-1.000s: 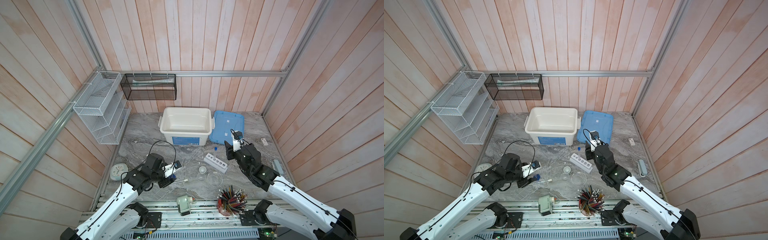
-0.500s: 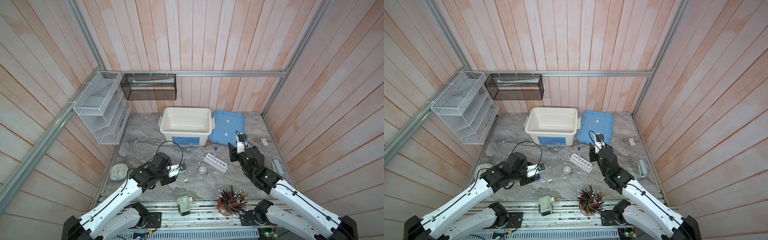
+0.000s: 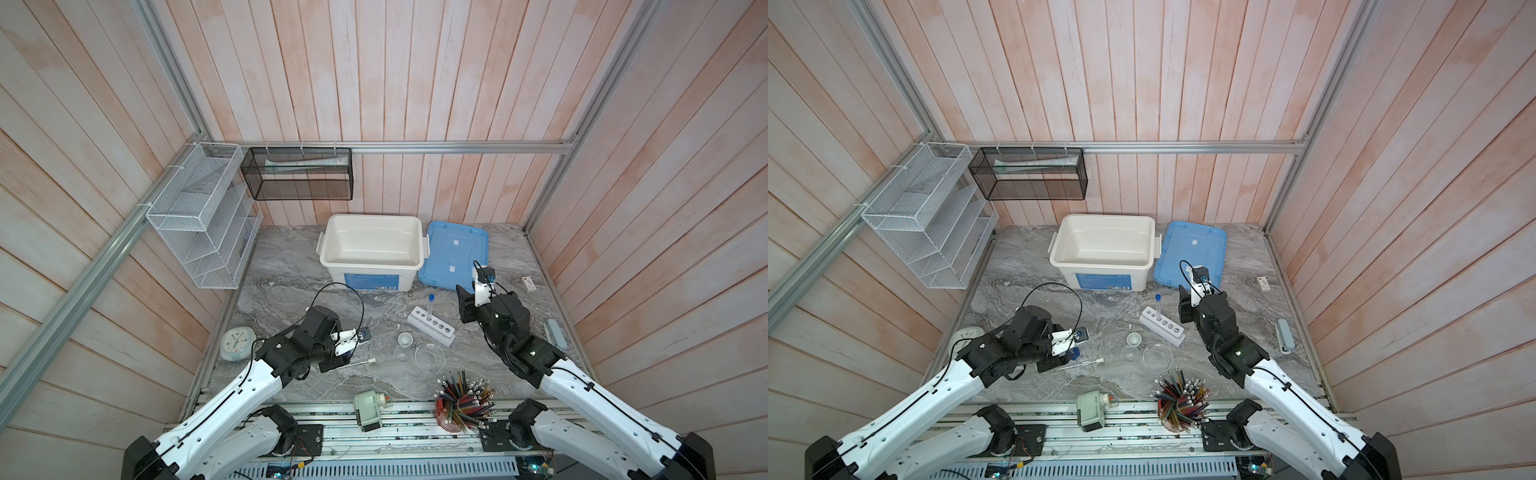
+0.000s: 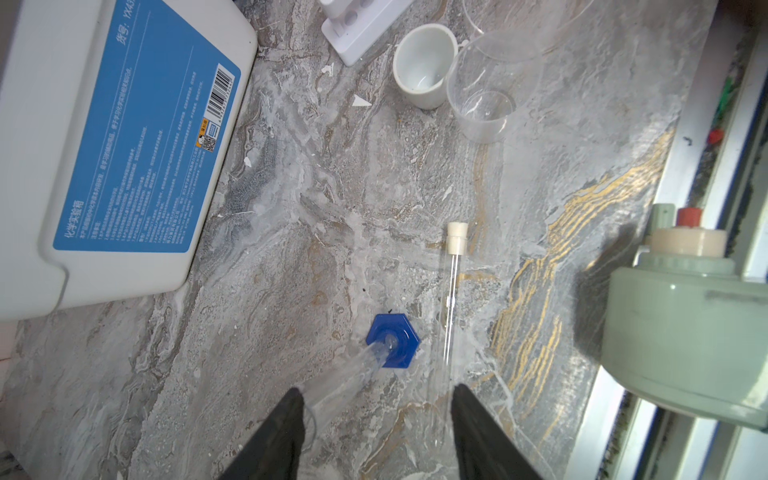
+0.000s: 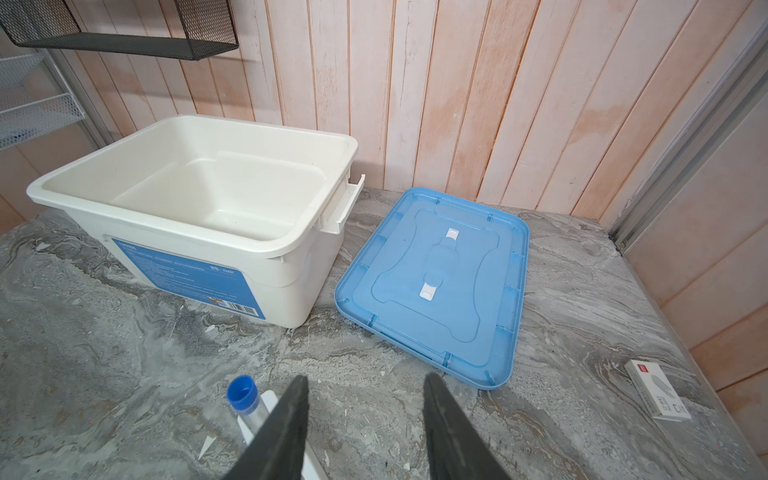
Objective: Organize the chemistry lab equipment
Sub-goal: 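Lower the left gripper over the white-capped glass tube lying on the table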
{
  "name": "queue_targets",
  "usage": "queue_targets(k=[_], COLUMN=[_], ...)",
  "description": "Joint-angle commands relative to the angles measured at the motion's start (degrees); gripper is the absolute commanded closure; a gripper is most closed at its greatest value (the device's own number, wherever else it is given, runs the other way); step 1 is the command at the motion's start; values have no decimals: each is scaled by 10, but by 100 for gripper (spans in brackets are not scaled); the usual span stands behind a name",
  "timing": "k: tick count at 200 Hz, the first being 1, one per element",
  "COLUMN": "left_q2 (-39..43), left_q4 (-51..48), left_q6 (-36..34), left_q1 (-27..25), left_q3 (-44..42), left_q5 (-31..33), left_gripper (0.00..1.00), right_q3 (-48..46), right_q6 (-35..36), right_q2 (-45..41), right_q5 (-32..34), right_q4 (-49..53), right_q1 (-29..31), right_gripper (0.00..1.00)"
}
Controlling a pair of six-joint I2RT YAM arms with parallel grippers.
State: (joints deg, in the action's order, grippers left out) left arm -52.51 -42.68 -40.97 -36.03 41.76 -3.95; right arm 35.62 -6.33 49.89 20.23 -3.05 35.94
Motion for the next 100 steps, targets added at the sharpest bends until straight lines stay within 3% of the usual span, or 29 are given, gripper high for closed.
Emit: queue_targets(k=[1, 58, 100], left_q2=[9, -1, -6], left_q4=[-3, -15, -124], left_q6=[-1, 8, 23], left_q1=[-2, -11, -53], left_q3=[23, 76, 98], left_q5=[5, -18, -13], left_gripper=[37, 37, 36], right_q3=[4, 6, 3], right_q6=[-10, -17, -18], right_q2=[4, -1, -15], right_q5=[-10, -11, -4], right_q4=[-11, -6, 5], right_q1=[-2, -2, -2], right_gripper=[54, 54, 54])
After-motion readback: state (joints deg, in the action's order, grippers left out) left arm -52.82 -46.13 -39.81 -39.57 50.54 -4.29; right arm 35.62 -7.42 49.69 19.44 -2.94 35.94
